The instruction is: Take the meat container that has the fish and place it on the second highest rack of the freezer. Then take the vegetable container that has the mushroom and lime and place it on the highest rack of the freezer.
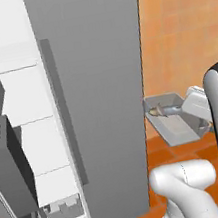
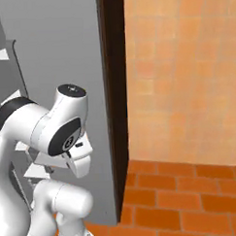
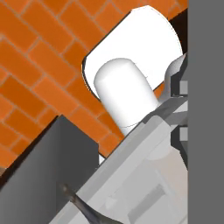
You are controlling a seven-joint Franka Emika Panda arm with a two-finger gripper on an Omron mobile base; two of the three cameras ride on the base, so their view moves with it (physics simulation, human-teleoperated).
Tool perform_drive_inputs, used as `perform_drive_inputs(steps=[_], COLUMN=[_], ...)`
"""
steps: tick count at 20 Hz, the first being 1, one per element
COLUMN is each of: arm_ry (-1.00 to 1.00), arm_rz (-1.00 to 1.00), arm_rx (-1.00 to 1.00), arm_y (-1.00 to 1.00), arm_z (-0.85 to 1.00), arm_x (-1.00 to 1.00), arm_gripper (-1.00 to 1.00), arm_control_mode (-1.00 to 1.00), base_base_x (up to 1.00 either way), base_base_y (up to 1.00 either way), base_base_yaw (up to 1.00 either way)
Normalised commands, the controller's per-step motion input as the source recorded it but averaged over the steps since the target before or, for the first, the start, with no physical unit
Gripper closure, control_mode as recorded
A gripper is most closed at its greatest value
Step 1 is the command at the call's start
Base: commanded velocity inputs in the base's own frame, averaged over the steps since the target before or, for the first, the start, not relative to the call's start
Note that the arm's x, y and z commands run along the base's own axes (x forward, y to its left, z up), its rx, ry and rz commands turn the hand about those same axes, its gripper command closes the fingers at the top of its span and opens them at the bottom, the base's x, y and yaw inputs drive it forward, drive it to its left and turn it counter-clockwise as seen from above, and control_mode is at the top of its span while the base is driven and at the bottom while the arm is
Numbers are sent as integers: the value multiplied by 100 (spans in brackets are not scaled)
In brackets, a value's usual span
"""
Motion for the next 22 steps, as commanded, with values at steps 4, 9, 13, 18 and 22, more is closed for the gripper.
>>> perform_drive_inputs(steps=[4,9,13,18,22], arm_ry=[0,0,0,0,0], arm_rz=[0,0,0,0,0], arm_rx=[0,0,0,0,0], arm_y=[0,0,0,0,0], arm_z=[0,0,0,0,0], arm_x=[0,0,0,0,0], arm_gripper=[100,100,100,100,100], arm_control_mode=[100,100,100,100,100], base_base_x=[0,16,17,6,14], base_base_y=[-6,9,7,49,70], base_base_yaw=[80,60,27,9,0])
